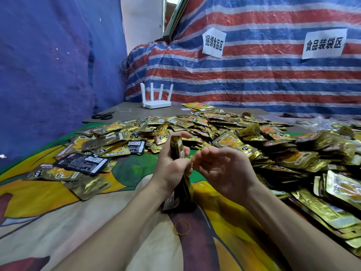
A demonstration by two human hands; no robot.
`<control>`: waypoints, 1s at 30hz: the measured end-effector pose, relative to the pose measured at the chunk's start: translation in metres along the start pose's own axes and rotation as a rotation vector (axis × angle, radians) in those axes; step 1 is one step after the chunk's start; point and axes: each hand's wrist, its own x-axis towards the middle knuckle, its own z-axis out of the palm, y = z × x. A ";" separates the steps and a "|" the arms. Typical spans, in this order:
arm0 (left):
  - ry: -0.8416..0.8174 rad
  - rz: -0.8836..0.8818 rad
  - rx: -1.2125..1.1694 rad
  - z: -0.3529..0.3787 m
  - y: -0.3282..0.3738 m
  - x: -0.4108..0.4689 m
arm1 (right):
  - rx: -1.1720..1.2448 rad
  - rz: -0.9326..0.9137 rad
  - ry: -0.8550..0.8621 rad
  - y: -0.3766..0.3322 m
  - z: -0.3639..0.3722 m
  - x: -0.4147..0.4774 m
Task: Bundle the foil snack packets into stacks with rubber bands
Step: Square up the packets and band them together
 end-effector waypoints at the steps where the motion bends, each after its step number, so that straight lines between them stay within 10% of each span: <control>1: -0.013 -0.010 -0.016 0.002 0.000 -0.001 | 0.024 0.000 -0.006 0.000 0.000 0.001; 12: -0.080 -0.045 -0.096 0.008 -0.002 -0.002 | -0.152 -0.146 0.015 0.010 -0.003 0.006; 22: 0.419 0.146 -0.208 -0.002 0.012 0.011 | -0.686 -0.112 0.170 0.017 -0.002 0.001; 30: 0.565 0.051 -0.389 -0.001 0.019 0.013 | -0.445 -0.072 0.077 0.042 0.014 0.009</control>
